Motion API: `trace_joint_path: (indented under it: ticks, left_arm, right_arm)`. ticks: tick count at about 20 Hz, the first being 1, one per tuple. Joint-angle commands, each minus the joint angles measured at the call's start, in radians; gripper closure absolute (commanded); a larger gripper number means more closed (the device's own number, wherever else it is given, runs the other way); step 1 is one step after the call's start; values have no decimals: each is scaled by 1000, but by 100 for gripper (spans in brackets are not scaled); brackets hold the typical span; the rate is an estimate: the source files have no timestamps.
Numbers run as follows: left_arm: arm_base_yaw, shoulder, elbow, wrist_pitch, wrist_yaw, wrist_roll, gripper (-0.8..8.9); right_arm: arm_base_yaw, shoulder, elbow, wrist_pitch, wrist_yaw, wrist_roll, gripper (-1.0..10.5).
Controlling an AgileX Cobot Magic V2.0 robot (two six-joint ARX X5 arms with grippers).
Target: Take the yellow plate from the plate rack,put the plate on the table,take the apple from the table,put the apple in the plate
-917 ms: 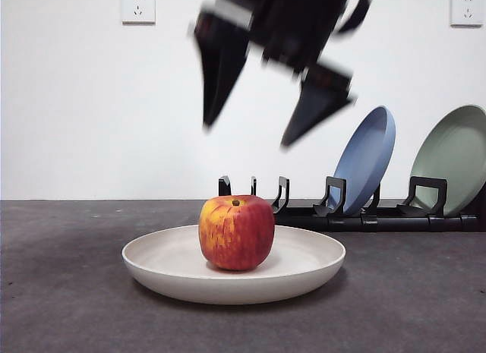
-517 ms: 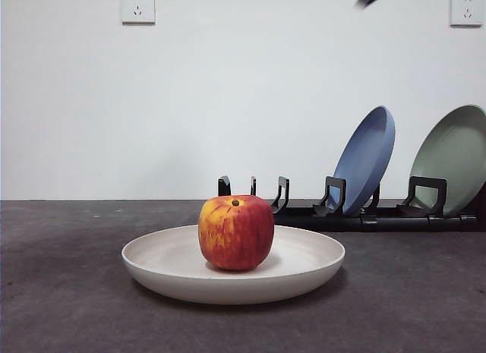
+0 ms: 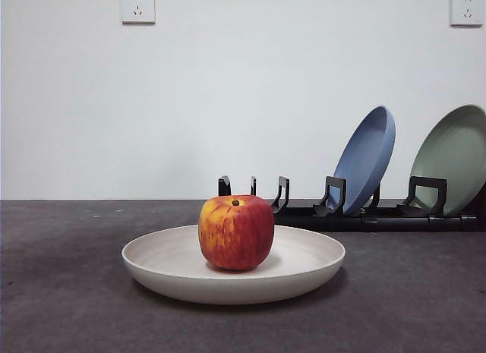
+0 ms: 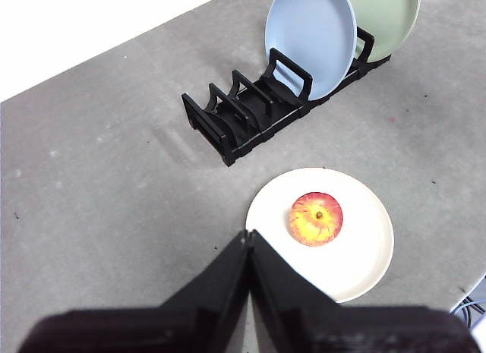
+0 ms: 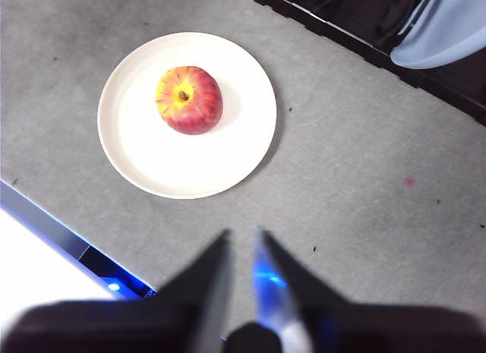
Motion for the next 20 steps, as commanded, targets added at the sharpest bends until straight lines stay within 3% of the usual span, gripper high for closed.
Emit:
trace_joint_path:
  ticks: [1,20]
  left_arm:
    - [2,-2,-3,4,0,13,821]
    - [2,16,-3,5,0,5,818]
  right_arm:
    - [3,2,-1,4,4,4,958]
    - [3,2,-1,4,5,5,946]
